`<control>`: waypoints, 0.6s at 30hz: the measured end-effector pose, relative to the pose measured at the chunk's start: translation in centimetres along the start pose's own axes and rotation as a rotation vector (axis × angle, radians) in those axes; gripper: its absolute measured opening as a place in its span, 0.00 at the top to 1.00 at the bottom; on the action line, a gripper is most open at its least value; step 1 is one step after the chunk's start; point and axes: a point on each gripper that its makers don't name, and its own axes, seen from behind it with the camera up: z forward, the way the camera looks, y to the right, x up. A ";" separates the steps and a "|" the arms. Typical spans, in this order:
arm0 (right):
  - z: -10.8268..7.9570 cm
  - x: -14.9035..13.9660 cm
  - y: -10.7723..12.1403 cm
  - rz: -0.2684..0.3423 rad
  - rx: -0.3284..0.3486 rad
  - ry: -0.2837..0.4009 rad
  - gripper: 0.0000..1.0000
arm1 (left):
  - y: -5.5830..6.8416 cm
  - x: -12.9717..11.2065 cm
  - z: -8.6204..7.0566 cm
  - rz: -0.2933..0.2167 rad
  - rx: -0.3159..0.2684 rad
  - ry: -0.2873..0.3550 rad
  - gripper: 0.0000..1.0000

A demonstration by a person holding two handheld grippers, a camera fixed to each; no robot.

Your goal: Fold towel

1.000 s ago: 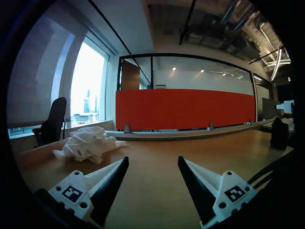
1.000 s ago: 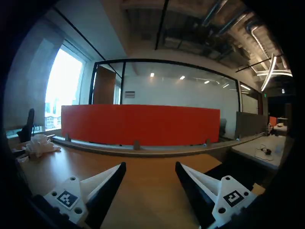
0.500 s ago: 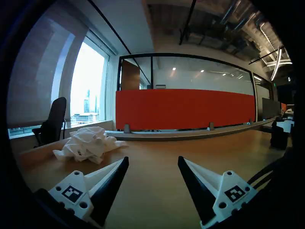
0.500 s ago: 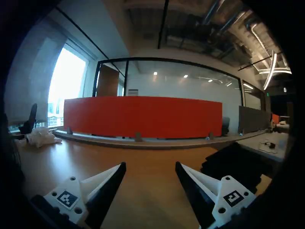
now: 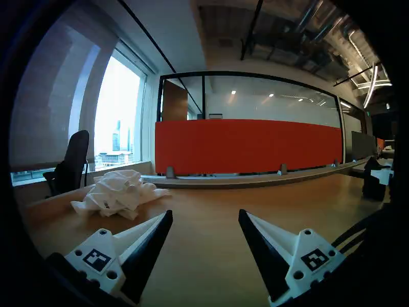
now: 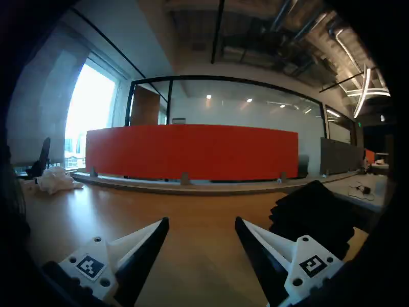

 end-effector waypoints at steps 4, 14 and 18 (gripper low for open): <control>0.1 -0.5 0.2 -0.005 -0.008 -0.013 0.00 | 0.1 0.0 0.0 0.000 0.000 0.000 0.04; -0.5 0.1 -0.1 0.020 -0.004 0.016 0.00 | 0.1 0.0 0.0 0.000 0.000 0.000 0.04; -0.6 0.1 -0.2 0.020 0.003 0.024 0.00 | 0.1 0.0 0.0 0.000 0.000 0.000 0.04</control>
